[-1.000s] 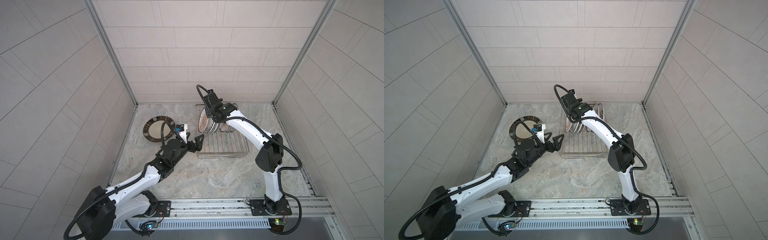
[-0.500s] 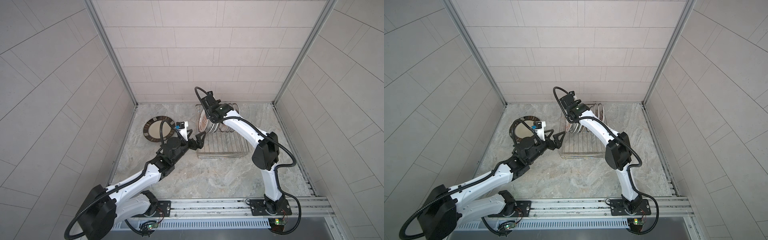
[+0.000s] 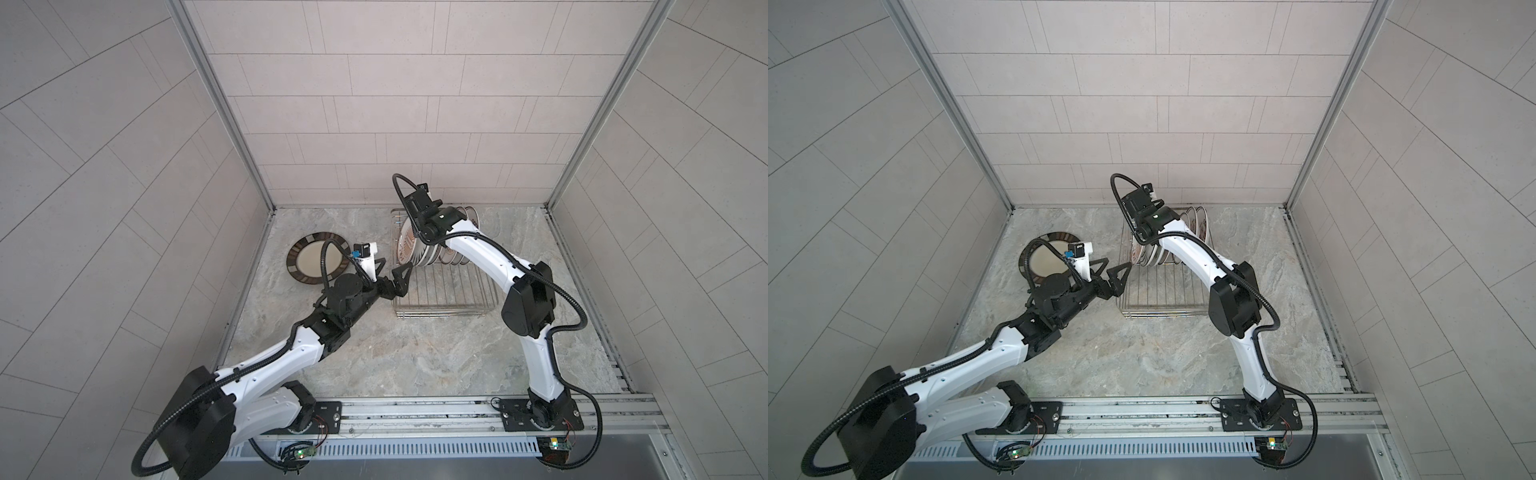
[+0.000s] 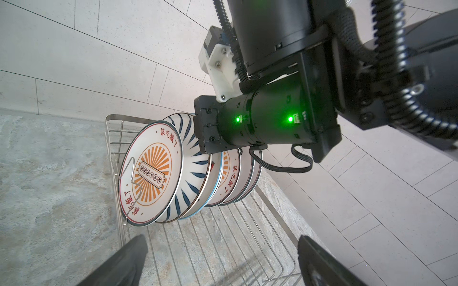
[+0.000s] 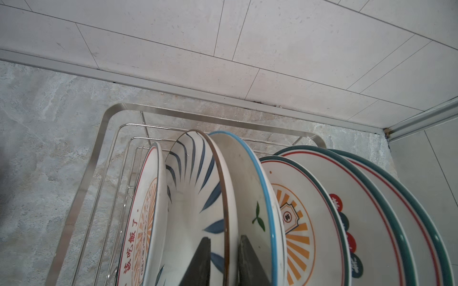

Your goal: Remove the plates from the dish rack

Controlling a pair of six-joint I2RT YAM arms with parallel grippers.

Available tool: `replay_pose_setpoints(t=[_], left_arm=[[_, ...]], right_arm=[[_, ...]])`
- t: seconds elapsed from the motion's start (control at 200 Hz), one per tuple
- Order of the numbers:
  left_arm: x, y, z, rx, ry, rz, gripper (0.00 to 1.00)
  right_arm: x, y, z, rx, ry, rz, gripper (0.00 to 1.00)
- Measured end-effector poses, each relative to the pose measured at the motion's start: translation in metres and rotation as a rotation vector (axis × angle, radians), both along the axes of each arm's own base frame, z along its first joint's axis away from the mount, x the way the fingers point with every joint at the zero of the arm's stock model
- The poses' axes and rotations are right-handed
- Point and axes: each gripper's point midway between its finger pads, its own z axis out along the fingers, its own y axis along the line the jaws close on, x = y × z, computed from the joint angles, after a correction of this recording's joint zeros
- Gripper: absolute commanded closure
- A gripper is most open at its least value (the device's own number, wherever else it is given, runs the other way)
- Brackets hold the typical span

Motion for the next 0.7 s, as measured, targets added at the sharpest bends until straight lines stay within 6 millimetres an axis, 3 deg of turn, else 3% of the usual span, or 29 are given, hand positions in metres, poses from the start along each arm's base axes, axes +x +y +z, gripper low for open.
replay_pose_setpoints(t=[0.701], left_arm=[[-0.006,0.002,0.014,-0.009,-0.041,-0.015,0.00]], right_arm=[[0.010,0.001,-0.008,0.113,-0.003,-0.037,0.73]])
